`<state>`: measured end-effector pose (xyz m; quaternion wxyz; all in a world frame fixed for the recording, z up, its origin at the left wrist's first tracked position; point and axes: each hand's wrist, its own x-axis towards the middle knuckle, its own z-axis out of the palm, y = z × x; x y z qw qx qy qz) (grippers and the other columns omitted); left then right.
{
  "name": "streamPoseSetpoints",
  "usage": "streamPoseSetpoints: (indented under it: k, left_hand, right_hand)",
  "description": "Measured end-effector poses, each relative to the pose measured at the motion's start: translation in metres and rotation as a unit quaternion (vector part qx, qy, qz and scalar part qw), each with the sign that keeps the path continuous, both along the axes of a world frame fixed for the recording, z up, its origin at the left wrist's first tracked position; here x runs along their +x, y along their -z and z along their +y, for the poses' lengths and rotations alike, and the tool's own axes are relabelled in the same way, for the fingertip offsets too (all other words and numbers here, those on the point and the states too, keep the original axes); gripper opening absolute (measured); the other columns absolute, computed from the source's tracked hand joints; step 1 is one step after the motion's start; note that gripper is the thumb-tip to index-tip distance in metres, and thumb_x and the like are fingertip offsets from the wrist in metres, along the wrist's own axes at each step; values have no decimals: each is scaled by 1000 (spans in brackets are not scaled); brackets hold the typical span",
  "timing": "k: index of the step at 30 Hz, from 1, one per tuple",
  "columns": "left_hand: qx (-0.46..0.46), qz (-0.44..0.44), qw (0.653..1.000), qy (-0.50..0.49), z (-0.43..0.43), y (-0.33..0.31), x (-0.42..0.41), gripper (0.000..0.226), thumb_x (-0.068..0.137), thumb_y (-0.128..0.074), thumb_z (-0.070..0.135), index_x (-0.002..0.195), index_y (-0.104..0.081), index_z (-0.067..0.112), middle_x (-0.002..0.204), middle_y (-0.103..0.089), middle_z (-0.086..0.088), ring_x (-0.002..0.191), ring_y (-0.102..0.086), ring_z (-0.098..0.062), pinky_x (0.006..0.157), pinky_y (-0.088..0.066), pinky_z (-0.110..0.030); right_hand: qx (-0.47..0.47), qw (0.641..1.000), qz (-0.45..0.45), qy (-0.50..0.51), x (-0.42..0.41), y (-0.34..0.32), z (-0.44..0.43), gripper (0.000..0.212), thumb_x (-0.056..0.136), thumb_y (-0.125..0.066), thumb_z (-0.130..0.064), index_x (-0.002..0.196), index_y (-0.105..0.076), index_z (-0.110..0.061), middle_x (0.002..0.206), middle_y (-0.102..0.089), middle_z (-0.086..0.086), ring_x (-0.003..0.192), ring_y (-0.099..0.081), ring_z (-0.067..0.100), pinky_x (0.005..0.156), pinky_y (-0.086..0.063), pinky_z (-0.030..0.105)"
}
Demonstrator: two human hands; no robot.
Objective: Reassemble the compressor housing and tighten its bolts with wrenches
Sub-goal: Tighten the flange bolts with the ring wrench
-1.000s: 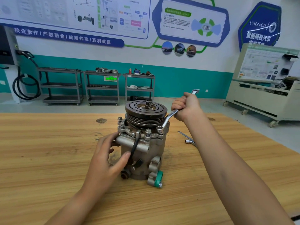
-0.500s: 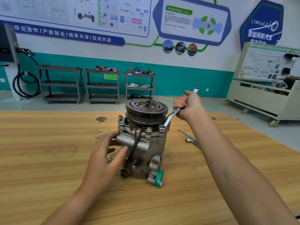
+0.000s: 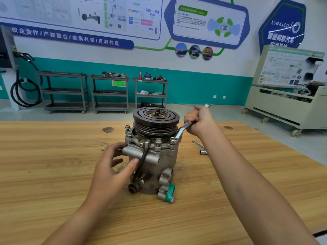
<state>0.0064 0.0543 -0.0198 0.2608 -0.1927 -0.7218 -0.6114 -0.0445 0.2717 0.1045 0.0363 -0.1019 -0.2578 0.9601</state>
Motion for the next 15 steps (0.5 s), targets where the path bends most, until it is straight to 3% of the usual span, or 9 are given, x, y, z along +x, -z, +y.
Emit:
streamPoseSetpoints:
  k: [4,7,13,15]
  left_hand:
    - [20,-33,999,18,1,-7,-1,46,76,-72,8,102,-53,41,111,-61,6,104,-59,-16,87,-49,-34]
    - [40,-51,998,24,2,-11,-1,45,74,-73,5,99,-55,37,106,-62,7,99,-61,-11,84,-49,-29]
    - [48,-64,997,14,3,-13,-1,43,73,-74,4,102,-55,30,106,-62,3,95,-61,-7,75,-46,-17]
    - [53,-63,996,14,3,-14,0,42,72,-74,5,100,-56,31,106,-63,2,96,-61,-8,76,-47,-17]
  right_hand:
    - [-71,992,13,106,23,16,14,44,100,-37,-22,58,-27,-18,34,-23,-7,23,-20,7,28,-20,12]
    - [-82,970,51,222,55,32,11,40,101,-36,-24,63,-30,-18,37,-25,-7,28,-24,9,35,-30,10]
    - [75,903,232,353,118,57,-25,52,98,-37,-28,47,-41,-22,41,-31,-5,40,-37,13,54,-49,22]
    - [195,844,325,380,132,71,-43,43,90,-44,-24,47,-48,-27,44,-40,-7,46,-43,13,63,-50,24]
